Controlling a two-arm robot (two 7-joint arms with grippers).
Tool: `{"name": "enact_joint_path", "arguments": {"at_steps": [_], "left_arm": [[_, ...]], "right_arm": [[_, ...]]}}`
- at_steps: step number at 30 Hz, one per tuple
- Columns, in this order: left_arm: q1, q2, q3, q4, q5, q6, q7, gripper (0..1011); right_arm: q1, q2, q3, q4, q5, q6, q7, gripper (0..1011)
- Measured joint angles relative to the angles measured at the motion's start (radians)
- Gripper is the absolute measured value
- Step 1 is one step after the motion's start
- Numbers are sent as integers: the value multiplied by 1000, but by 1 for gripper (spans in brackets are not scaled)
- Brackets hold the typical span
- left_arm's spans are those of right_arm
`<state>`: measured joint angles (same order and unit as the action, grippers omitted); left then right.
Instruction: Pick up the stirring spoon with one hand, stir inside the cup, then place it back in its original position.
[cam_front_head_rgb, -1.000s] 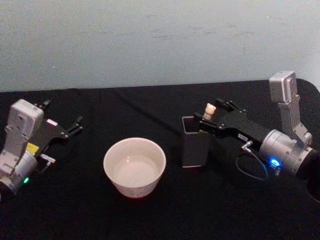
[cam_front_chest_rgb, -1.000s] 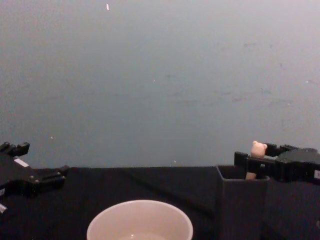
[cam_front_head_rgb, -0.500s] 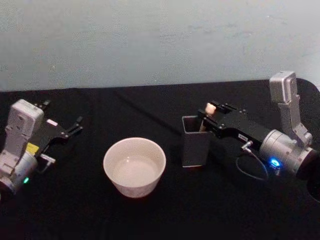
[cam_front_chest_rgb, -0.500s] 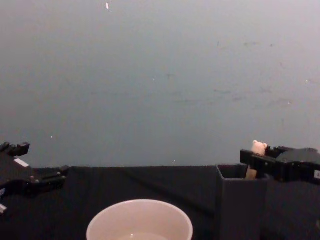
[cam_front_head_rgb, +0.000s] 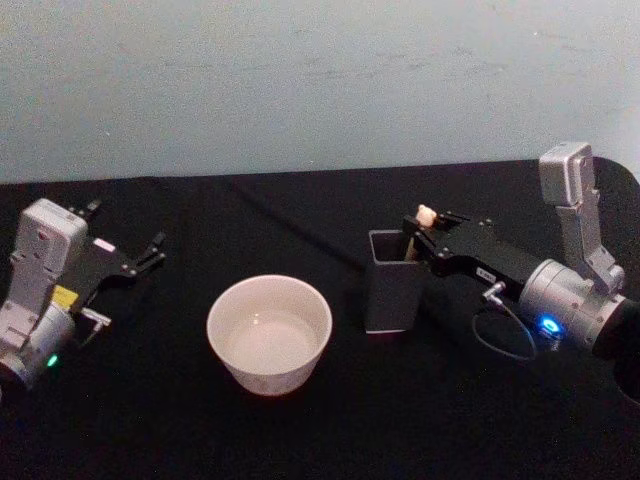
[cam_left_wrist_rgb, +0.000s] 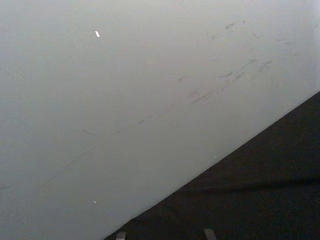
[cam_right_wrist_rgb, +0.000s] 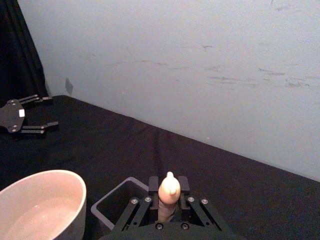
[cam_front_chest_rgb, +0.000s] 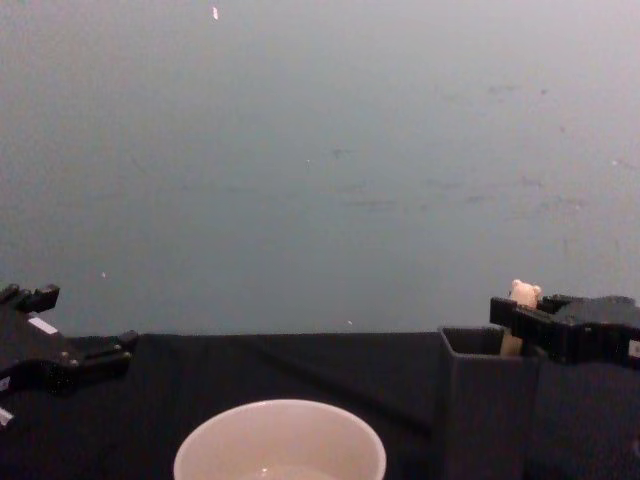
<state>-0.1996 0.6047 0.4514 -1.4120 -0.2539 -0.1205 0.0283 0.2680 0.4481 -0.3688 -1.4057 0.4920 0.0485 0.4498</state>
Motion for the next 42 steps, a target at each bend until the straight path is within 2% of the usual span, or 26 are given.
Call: {"name": "enact_joint_path", "arguments": {"at_steps": [15,23,34,42], "left_arm": [[0,0,0,0,0,0,0,1001],[0,0,0,0,0,0,0,1001],[0,0,0,0,0,0,0,1001],[0,0,0,0,0,0,0,1001]], "right_arm": [[0,0,0,-1,-3,1,-1,223],[7,-5,1,-19,-6,26,-1,223],[6,1,28,-74,46,62,-7,223],[3,15,57,-129,108,73,-12,223]]}}
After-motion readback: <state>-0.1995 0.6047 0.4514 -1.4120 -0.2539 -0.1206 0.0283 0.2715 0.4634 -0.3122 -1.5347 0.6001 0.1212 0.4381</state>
